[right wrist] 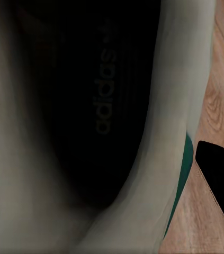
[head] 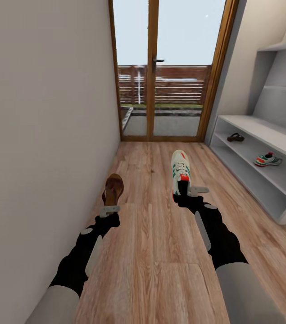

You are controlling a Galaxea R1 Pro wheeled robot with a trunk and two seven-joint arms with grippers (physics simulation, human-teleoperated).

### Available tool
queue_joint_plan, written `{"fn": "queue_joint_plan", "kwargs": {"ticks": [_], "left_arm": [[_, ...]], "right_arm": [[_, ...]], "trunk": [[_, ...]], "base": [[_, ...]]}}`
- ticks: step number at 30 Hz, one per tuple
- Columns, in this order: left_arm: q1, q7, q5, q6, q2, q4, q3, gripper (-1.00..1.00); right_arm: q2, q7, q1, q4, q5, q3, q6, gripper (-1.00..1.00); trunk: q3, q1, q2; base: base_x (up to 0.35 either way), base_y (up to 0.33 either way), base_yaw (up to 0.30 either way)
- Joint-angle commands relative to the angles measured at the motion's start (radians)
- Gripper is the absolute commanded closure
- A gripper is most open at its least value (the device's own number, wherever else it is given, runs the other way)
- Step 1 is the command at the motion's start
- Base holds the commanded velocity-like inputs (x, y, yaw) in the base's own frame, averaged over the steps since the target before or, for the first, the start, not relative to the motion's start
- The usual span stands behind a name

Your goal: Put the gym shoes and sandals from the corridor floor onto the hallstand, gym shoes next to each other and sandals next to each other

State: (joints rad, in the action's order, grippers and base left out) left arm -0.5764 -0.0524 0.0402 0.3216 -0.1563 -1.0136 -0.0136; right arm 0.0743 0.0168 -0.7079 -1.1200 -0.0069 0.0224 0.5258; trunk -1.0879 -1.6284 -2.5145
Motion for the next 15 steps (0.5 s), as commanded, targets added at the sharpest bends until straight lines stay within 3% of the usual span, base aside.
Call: {"fn": "queue_joint_plan", "kwargs": {"ticks": [1,15], "left_arm": [[0.0,-0.004,0.001,0.007,0.0,-0.002,-0.001,1.0],[0.0,-0.004,0.001,0.006,0.0,-0.002,-0.002,1.0]], "right_arm": [[0.001,0.002,0.0,-0.001,-0.001,0.002,0.005,1.0],[0.001,0.002,0.0,-0.001,-0.001,0.002,0.005,1.0]], "trunk": [[-0.001,0.0,0.0],[-0.001,0.0,0.0]], "base": [[0.344,-0.171,0.0],[0.341,-0.212,0.0]]}}
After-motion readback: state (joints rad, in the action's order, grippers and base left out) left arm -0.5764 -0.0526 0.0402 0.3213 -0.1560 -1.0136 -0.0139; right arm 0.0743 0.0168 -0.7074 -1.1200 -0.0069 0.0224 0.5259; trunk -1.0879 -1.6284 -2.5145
